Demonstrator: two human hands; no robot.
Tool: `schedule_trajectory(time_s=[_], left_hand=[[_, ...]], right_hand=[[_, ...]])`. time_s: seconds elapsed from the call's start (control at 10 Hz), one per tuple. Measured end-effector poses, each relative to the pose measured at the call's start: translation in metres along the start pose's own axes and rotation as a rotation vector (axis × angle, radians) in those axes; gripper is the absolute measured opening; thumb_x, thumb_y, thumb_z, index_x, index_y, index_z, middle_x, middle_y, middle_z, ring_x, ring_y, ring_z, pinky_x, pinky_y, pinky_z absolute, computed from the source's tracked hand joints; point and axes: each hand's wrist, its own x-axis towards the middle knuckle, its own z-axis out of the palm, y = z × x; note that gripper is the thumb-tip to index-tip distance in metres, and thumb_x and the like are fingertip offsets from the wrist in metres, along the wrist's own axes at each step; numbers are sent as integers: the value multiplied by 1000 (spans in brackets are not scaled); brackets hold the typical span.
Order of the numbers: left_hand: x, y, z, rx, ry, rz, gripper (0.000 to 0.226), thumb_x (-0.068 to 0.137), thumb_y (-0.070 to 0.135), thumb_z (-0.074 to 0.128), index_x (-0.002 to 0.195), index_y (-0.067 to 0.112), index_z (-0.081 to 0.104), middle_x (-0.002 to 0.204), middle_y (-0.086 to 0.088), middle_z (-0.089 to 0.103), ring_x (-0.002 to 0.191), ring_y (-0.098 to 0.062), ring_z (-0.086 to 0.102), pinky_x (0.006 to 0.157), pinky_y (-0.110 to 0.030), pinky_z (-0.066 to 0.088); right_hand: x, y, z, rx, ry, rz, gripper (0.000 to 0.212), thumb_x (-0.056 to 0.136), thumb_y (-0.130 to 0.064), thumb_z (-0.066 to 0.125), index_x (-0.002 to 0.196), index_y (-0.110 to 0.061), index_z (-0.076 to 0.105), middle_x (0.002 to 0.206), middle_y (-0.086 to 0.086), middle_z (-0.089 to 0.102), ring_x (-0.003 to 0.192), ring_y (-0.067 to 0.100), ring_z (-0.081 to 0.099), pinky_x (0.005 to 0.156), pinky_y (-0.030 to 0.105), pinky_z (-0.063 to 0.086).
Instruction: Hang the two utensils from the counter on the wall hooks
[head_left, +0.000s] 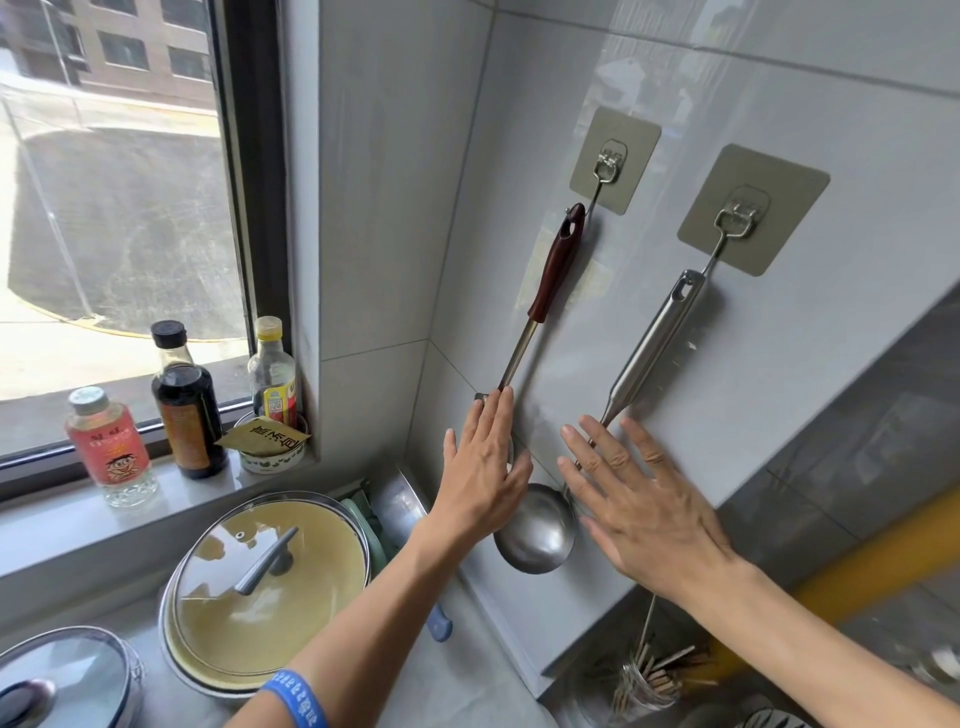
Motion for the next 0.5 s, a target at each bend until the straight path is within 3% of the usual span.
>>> schedule_trajectory(time_s=[0.3,0.5], left_hand=[[0,-1,0,-6,3,5,72,94,30,44,150,33,0,163,9,6,149,-16,0,118,-59,9],[-8,0,-9,-8,42,7,72,94,31,46,151,31,2,163,8,8,149,-17,1,117,-60,12]], right_hand=[[1,1,-2,14,-13,-6,65,86,-44,52,143,-13,45,156,17,33,146,36,22,116,57,13],[-6,-14,-5,37,41,1,65,88,-45,46,145,-15,41,158,16,29,148,36,16,117,60,5]])
